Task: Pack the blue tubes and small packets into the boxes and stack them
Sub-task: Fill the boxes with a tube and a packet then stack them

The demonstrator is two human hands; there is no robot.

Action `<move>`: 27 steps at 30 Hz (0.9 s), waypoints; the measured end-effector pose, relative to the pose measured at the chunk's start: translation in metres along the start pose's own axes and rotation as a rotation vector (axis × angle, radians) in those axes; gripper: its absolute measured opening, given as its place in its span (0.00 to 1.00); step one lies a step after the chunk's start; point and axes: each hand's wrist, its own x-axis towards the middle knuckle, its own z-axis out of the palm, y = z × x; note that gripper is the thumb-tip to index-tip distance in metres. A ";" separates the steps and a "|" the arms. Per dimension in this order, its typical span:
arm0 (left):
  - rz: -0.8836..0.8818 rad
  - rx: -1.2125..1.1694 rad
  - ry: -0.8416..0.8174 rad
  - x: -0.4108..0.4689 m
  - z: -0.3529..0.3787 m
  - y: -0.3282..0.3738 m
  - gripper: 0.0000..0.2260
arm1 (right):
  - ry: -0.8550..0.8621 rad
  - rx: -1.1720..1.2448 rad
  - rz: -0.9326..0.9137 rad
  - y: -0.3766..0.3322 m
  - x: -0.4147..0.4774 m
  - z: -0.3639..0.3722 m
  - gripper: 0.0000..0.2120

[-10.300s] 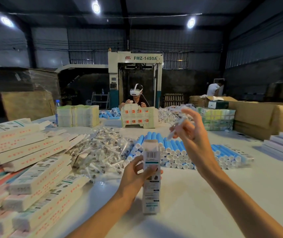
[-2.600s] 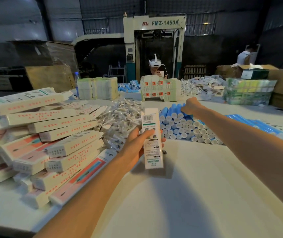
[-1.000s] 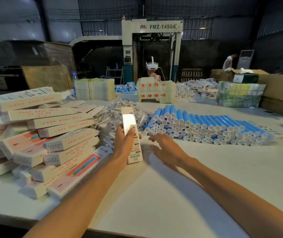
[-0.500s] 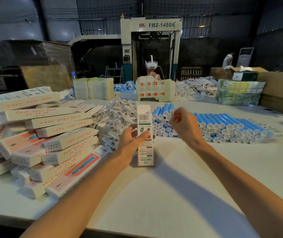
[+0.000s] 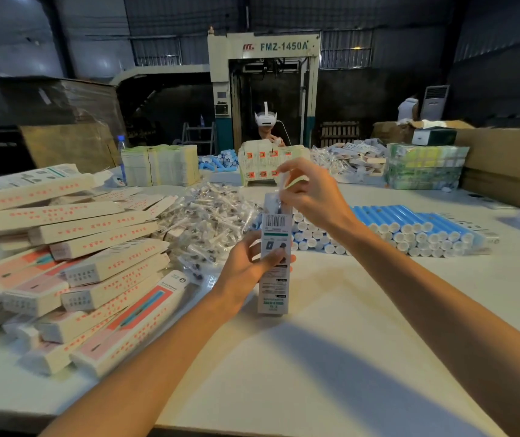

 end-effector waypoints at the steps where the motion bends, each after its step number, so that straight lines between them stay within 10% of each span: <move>1: -0.001 0.002 0.001 0.000 0.000 0.000 0.22 | -0.026 -0.030 -0.003 0.001 0.000 0.002 0.19; 8: 0.021 0.028 0.013 -0.001 0.000 0.001 0.19 | -0.100 -0.306 -0.128 0.010 -0.014 0.010 0.10; 27: 0.347 0.363 -0.055 0.000 -0.003 0.010 0.34 | -0.090 0.276 0.016 0.047 -0.079 0.018 0.20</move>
